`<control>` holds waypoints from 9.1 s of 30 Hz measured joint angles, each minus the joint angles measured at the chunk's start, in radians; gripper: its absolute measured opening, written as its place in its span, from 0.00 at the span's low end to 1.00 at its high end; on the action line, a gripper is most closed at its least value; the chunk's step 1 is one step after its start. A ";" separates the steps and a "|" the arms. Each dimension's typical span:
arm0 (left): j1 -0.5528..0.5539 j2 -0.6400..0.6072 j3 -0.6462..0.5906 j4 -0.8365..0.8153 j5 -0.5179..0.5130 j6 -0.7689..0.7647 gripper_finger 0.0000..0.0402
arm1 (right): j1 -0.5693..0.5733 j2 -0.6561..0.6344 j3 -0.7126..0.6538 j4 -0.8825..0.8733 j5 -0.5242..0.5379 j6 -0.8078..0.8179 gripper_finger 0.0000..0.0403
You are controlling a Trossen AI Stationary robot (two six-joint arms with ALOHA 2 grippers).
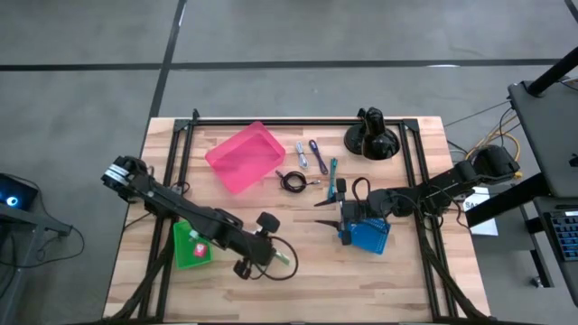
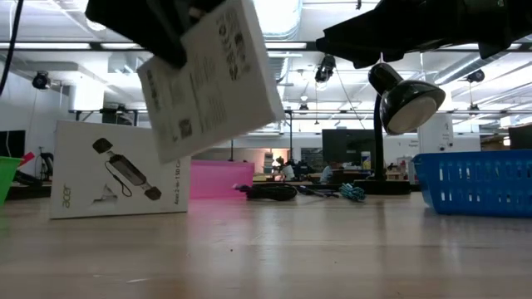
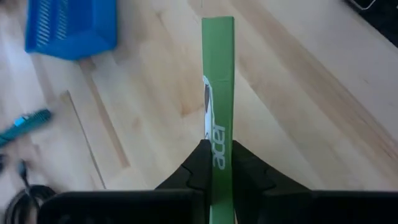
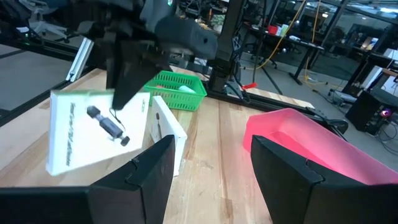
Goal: Pick and place items into bin
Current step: Put the bottom card reader box into the blue bin, then put the card reader box into the blue bin
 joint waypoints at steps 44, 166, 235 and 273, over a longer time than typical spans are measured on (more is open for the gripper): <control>0.117 -0.212 -0.105 0.134 -0.436 0.127 0.04 | 0.018 -0.031 0.194 -0.254 0.006 -0.248 0.49; 0.136 -0.613 -0.924 1.357 -0.440 0.180 0.35 | 0.283 -0.018 0.837 -2.030 0.274 0.755 0.10; 0.136 -0.607 -0.922 1.372 -0.437 0.187 0.35 | 0.263 -0.229 0.419 -1.677 0.015 -0.362 0.09; 0.135 -0.607 -0.922 1.372 -0.437 0.187 0.35 | 0.175 -0.226 0.418 -1.672 -0.054 -0.294 0.15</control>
